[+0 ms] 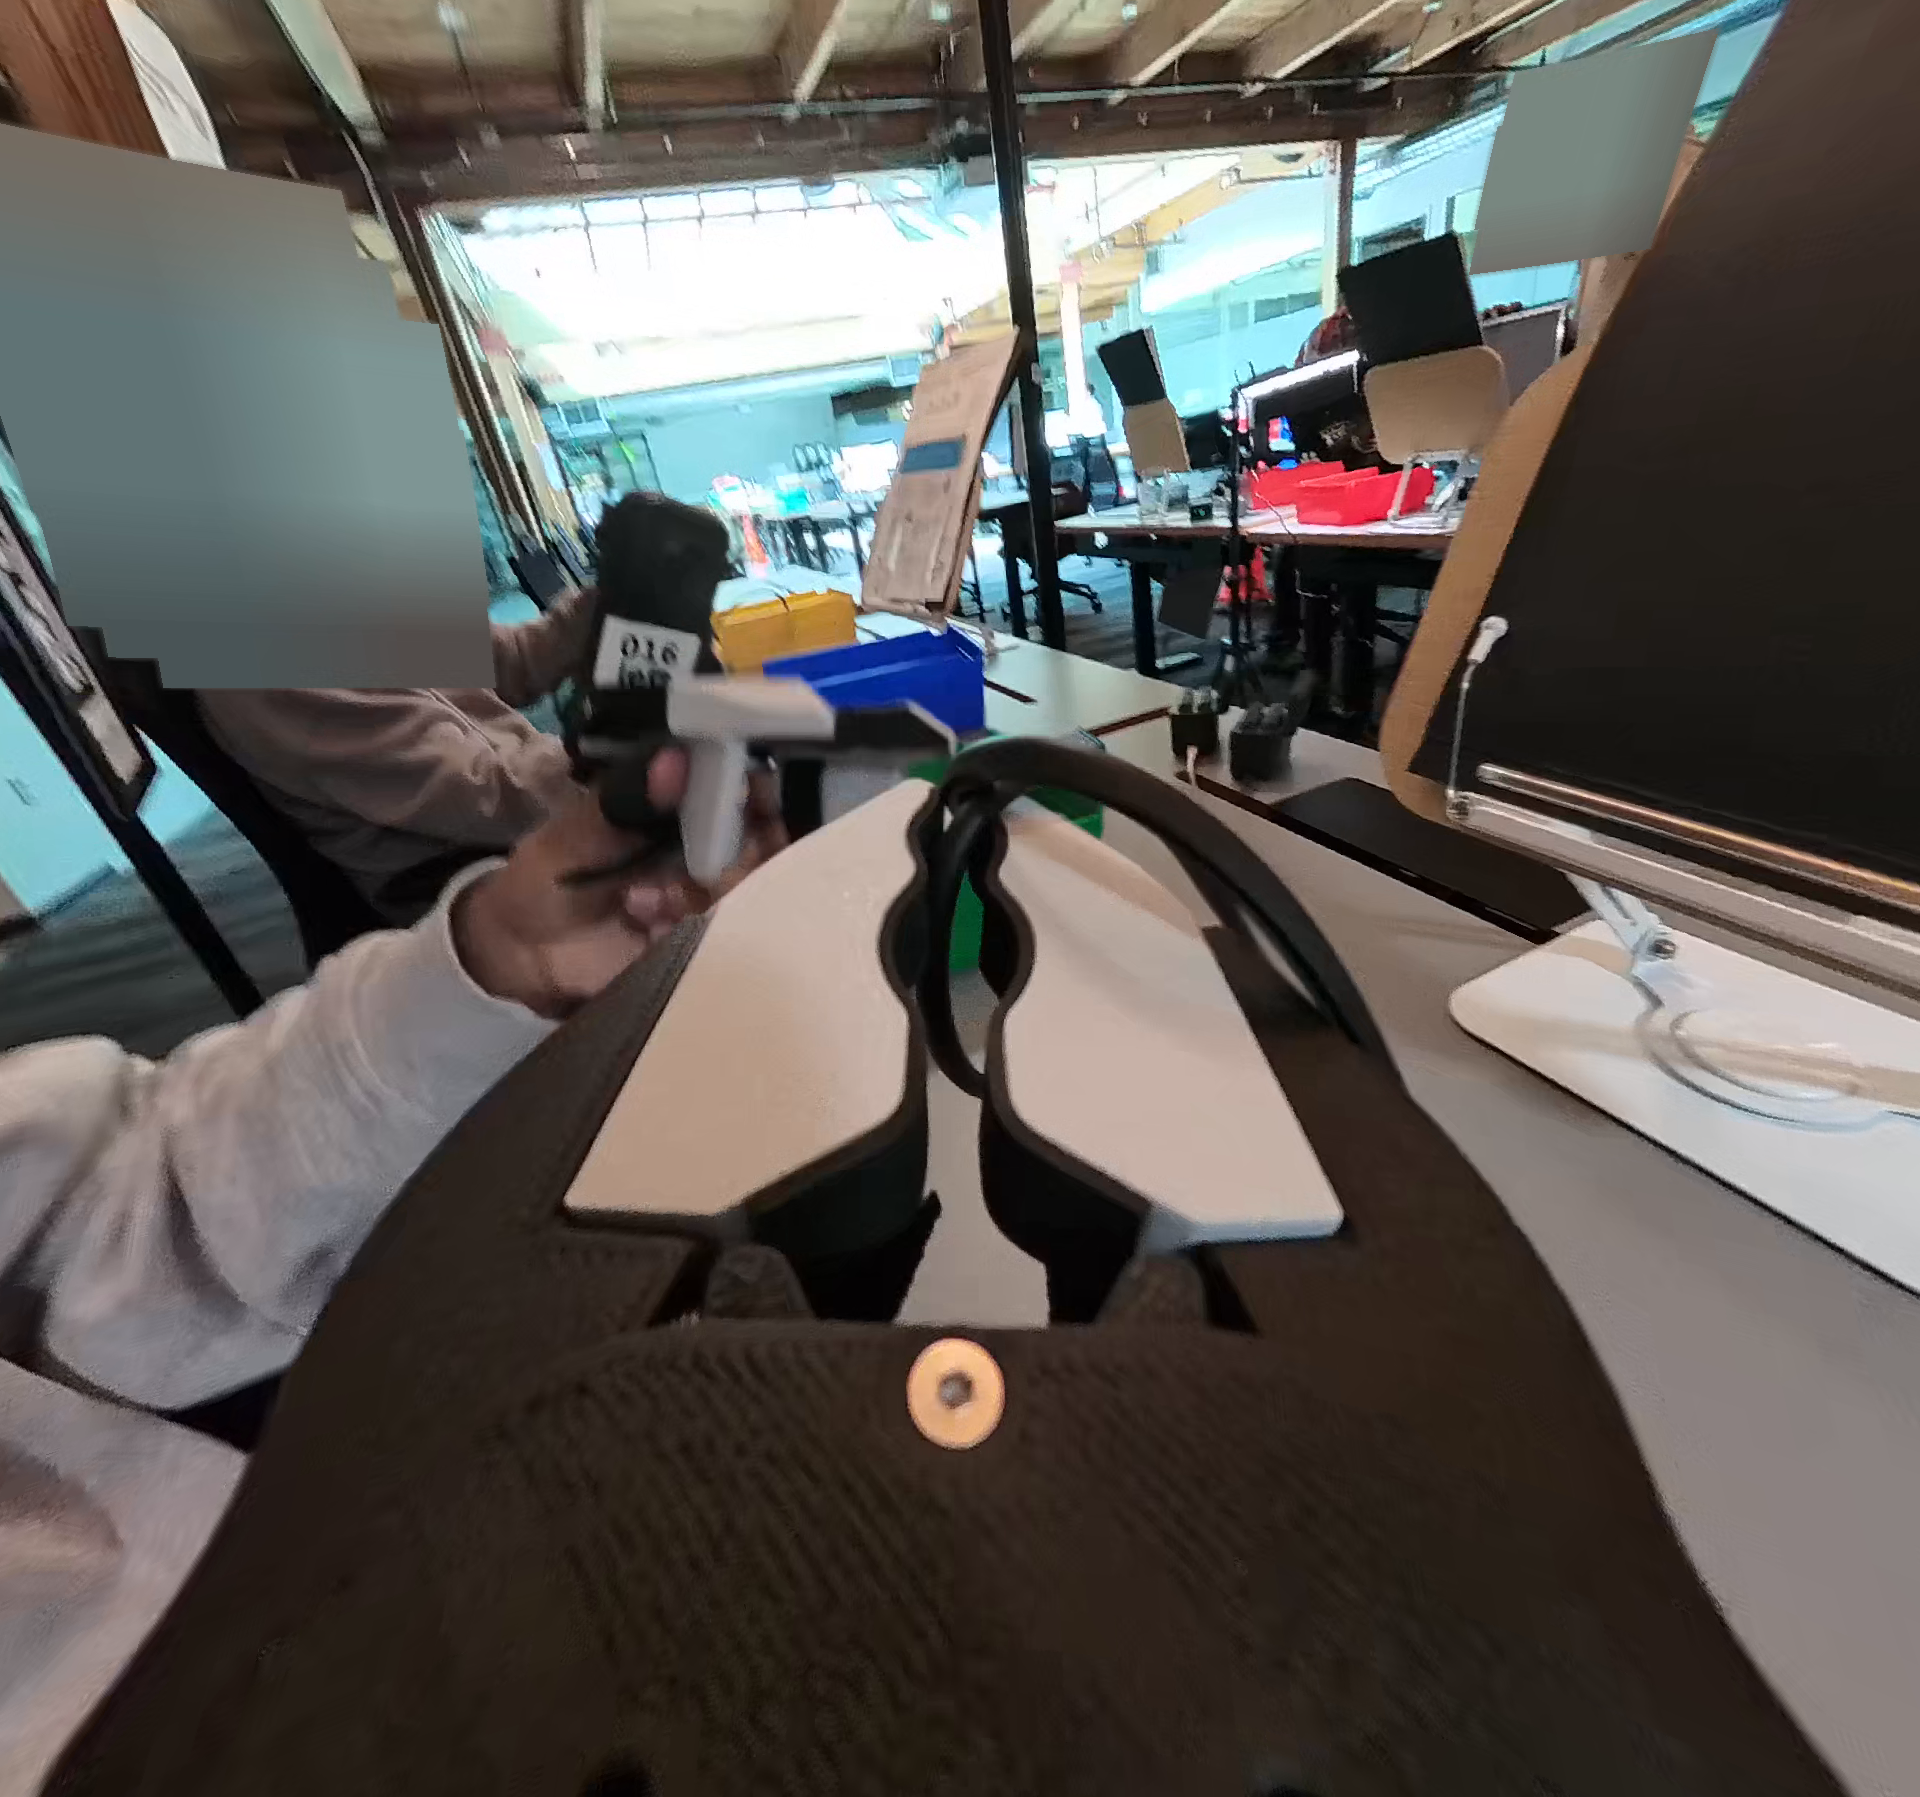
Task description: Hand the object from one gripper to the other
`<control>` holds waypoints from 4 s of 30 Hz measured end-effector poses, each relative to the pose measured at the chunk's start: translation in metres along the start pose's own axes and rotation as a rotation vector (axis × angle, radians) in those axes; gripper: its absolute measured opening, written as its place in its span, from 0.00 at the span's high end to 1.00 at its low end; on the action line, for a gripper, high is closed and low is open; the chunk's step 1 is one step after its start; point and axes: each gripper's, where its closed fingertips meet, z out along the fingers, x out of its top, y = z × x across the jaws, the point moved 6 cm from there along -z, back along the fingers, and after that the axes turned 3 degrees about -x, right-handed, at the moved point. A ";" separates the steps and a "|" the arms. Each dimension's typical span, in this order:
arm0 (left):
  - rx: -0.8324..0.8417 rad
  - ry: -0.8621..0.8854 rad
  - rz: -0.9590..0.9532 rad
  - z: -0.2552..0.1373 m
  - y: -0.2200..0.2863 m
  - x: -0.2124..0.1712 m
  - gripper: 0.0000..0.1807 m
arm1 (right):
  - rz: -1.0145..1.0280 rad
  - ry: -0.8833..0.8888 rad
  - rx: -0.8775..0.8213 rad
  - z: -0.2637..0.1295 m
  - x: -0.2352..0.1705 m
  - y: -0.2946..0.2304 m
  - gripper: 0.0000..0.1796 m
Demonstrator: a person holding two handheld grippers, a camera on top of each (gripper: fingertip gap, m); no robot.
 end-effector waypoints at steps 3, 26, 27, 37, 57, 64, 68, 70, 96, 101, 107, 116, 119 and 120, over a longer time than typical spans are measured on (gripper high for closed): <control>0.008 -0.142 0.118 0.020 0.010 -0.026 0.77 | 0.121 0.063 0.048 -0.003 0.005 0.001 0.97; 0.235 0.113 1.002 0.036 0.065 -0.063 0.79 | 0.615 0.263 0.298 0.009 0.001 -0.030 0.98; 0.234 0.125 1.003 0.034 0.066 -0.061 0.81 | 0.609 0.258 0.295 0.008 0.001 -0.030 0.98; 0.184 0.118 0.987 0.030 0.071 -0.053 0.92 | 0.642 0.235 0.302 0.009 0.002 -0.027 0.97; 0.193 0.142 0.613 -0.011 0.045 0.018 0.98 | 0.461 -0.036 0.225 0.029 -0.031 -0.024 0.86; 0.109 0.162 0.427 -0.016 0.049 0.026 0.99 | -0.087 -0.170 -0.005 0.048 -0.067 -0.036 0.74; 0.003 0.151 0.294 -0.012 0.056 0.024 0.99 | -0.295 -0.206 0.009 0.058 -0.083 -0.054 0.71; -0.038 0.156 0.242 -0.011 0.060 0.023 0.99 | -0.308 -0.208 0.045 0.060 -0.087 -0.061 0.76; 0.016 0.038 0.208 0.005 0.032 0.005 0.60 | 0.056 -0.015 0.180 0.027 -0.021 -0.044 0.96; -0.134 -0.202 0.089 0.034 0.024 -0.046 0.64 | 0.100 0.055 0.090 0.009 0.003 -0.027 0.96; -0.167 -0.344 0.334 0.056 0.036 -0.095 0.62 | 0.168 0.083 0.070 0.002 0.010 -0.018 0.95; -0.051 -0.410 0.522 0.057 0.034 -0.104 0.92 | 0.188 0.107 0.043 -0.005 0.017 -0.010 0.95; -0.075 -0.400 0.499 0.057 0.034 -0.103 0.95 | 0.180 0.106 0.036 -0.007 0.019 -0.009 0.95; -0.083 -0.402 0.490 0.056 0.035 -0.103 0.95 | 0.177 0.105 0.034 -0.007 0.019 -0.009 0.96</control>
